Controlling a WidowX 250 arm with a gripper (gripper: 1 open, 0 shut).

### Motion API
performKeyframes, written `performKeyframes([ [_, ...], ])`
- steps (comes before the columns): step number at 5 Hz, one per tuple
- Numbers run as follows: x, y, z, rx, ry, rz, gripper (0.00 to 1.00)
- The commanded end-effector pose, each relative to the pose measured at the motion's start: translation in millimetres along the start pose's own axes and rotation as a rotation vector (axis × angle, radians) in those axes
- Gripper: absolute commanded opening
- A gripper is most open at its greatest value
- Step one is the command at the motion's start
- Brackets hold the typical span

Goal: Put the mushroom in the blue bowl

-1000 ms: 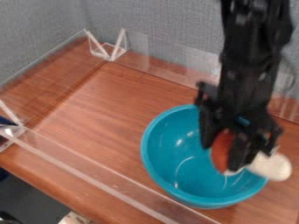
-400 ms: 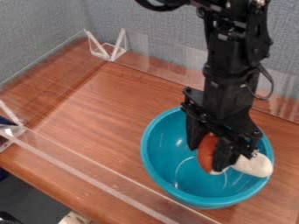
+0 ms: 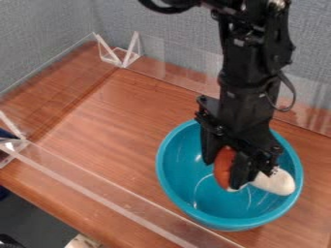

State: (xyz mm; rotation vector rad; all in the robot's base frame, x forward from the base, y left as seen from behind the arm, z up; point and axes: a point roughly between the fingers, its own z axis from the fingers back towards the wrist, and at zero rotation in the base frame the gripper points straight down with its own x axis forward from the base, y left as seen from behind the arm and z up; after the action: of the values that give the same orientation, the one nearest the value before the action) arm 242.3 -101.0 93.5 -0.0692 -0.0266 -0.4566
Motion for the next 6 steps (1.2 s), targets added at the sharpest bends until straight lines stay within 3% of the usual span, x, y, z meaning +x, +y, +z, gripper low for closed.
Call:
performKeyframes([
  [1,4.4,1.5,15.9,0.019,-0.074,0.003,0.0],
  [2,4.7,1.1,17.1,0.03,-0.087,-0.001,0.0],
  [6,10.9,2.6,7.1,0.036,-0.078,0.007,0.0],
])
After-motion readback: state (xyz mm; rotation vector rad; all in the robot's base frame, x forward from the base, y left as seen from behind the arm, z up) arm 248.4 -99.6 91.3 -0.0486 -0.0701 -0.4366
